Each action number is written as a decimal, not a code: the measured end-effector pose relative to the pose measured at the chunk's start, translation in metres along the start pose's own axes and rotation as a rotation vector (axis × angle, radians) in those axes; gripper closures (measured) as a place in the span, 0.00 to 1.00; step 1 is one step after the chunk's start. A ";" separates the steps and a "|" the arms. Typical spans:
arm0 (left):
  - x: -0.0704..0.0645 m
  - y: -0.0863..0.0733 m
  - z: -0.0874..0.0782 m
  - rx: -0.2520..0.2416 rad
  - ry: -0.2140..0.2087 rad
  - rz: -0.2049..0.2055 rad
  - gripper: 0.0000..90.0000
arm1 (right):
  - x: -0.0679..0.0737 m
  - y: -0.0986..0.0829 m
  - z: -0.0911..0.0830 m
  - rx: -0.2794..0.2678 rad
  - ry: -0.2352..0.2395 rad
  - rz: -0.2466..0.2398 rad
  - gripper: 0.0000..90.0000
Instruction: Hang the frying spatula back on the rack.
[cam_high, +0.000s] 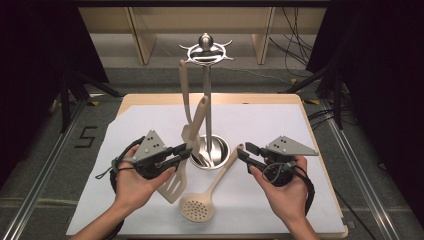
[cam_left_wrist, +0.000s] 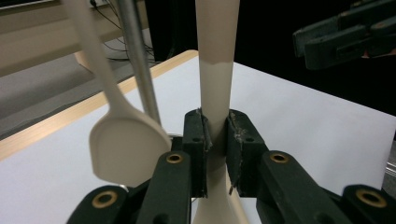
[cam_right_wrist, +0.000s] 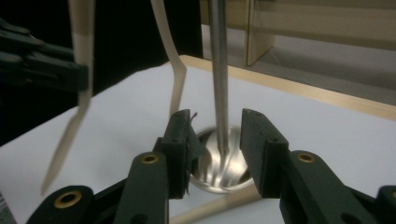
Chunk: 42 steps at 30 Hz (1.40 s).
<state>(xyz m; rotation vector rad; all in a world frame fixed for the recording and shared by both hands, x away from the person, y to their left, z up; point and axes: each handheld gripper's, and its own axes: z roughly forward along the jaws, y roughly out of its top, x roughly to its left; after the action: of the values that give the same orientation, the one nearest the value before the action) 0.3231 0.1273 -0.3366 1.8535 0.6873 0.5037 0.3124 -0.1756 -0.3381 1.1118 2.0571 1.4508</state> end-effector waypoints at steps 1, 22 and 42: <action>-0.002 0.001 0.002 0.004 -0.006 0.004 0.87 | 0.002 0.002 0.000 -0.016 0.010 -0.007 0.71; -0.019 0.009 0.027 0.046 -0.051 0.054 0.87 | 0.034 0.050 0.017 -0.127 0.095 -0.036 0.67; -0.020 0.016 0.029 0.033 -0.085 0.057 0.86 | 0.035 0.062 0.016 -0.161 0.171 0.020 0.83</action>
<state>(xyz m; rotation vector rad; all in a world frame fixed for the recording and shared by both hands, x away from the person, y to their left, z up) 0.3295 0.0893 -0.3331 1.9181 0.5904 0.4507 0.3256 -0.1291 -0.2834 0.9768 2.0021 1.7408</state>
